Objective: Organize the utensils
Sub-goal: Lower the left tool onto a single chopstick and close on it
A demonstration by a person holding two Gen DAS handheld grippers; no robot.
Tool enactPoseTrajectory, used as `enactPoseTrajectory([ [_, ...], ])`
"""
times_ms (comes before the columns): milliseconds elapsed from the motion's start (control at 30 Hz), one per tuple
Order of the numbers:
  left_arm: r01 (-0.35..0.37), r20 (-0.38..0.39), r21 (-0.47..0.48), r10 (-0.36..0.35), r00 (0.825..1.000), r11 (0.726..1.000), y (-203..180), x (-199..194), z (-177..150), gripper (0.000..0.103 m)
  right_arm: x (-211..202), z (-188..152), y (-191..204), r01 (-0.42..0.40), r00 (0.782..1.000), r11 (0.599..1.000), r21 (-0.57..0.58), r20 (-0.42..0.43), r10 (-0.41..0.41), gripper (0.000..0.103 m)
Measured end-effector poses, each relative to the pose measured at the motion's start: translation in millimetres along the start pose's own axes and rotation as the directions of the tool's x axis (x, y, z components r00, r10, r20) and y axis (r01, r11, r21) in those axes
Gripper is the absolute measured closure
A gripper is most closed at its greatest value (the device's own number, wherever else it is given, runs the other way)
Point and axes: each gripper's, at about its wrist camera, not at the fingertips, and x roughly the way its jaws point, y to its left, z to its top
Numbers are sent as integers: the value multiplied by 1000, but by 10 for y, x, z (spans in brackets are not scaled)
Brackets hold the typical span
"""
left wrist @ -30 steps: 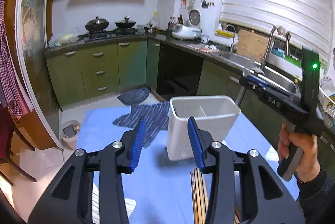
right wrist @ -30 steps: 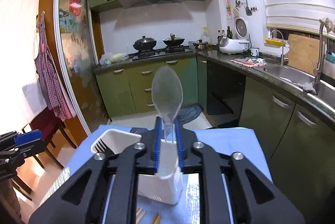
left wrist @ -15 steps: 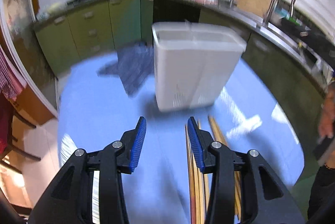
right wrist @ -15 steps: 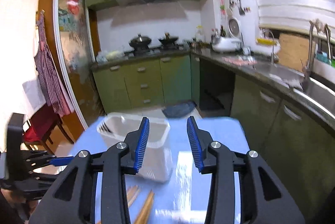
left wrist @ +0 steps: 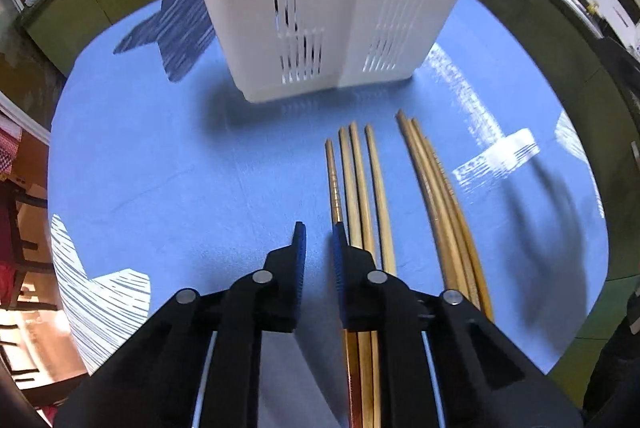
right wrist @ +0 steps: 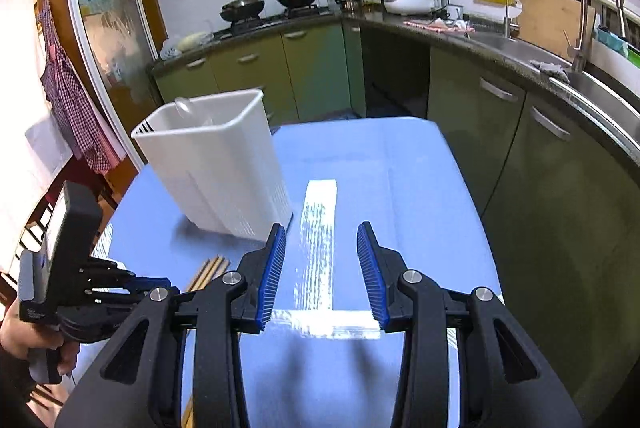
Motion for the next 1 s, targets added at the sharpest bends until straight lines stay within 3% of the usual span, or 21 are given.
enactPoseTrajectory([
  [400, 20, 7, 18, -20, 1000, 1000, -61, -132, -26, 91, 39, 23, 33, -13, 999, 1000, -6, -30, 13, 65],
  [667, 21, -32, 40, -20, 999, 999, -134, 26, -1, 91, 50, 34, 48, -14, 999, 1000, -9, -43, 14, 65],
  [900, -23, -44, 22, 24, 999, 1000, -65, 107, 73, 91, 100, 17, 78, -12, 997, 1000, -23, -70, 10, 65],
  [1000, -22, -44, 12, 23, 999, 1000, -40, 112, 89, 95, 164, 2, 129, -30, 994, 999, -33, -108, 27, 53],
])
